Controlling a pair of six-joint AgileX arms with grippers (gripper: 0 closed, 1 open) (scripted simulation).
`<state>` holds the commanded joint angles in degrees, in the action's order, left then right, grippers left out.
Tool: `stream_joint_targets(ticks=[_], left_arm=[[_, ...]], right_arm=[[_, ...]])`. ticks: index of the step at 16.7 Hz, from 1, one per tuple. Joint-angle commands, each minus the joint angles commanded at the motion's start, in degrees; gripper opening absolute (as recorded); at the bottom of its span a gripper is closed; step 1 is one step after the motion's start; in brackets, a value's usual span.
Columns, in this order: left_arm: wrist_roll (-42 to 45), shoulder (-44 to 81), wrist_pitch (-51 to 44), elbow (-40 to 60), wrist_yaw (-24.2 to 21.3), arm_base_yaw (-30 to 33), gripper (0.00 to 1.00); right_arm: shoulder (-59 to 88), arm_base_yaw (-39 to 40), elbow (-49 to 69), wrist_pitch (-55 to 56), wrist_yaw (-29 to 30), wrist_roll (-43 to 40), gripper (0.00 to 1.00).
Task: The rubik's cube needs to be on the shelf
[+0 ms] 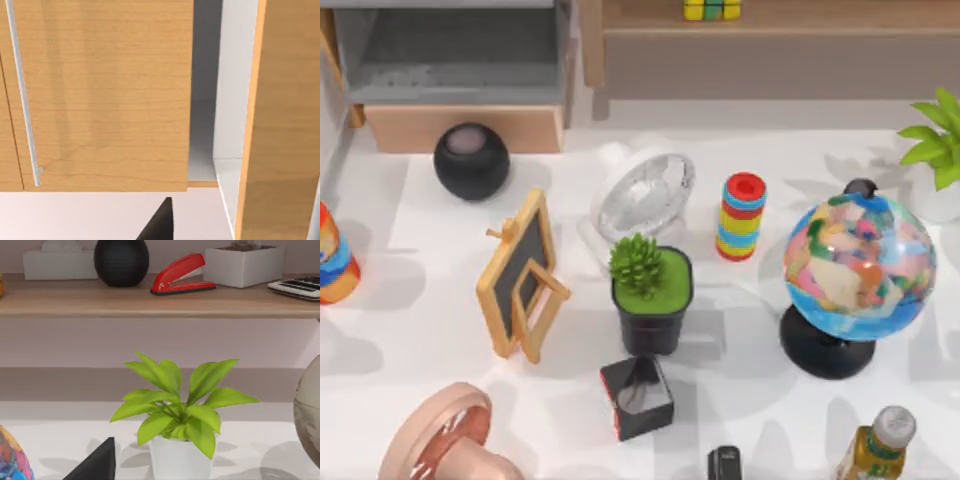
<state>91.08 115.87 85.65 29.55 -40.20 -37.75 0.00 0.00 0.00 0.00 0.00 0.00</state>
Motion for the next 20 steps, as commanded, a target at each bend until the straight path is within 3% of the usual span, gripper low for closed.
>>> stream_joint_targets(ticks=[6,16,20], left_arm=[[0.0,0.0,0.0,0.0,0.0,0.0,0.02],[-0.17,0.68,-0.63,0.13,0.12,-0.03,0.0],[-0.28,3.01,-3.7,6.04,3.14,3.23,0.0]], right_arm=[[0.0,0.0,0.0,0.0,0.0,0.0,1.0],[0.0,0.0,0.0,0.0,0.0,0.0,1.0],[0.0,0.0,0.0,0.0,0.0,0.0,1.0]])
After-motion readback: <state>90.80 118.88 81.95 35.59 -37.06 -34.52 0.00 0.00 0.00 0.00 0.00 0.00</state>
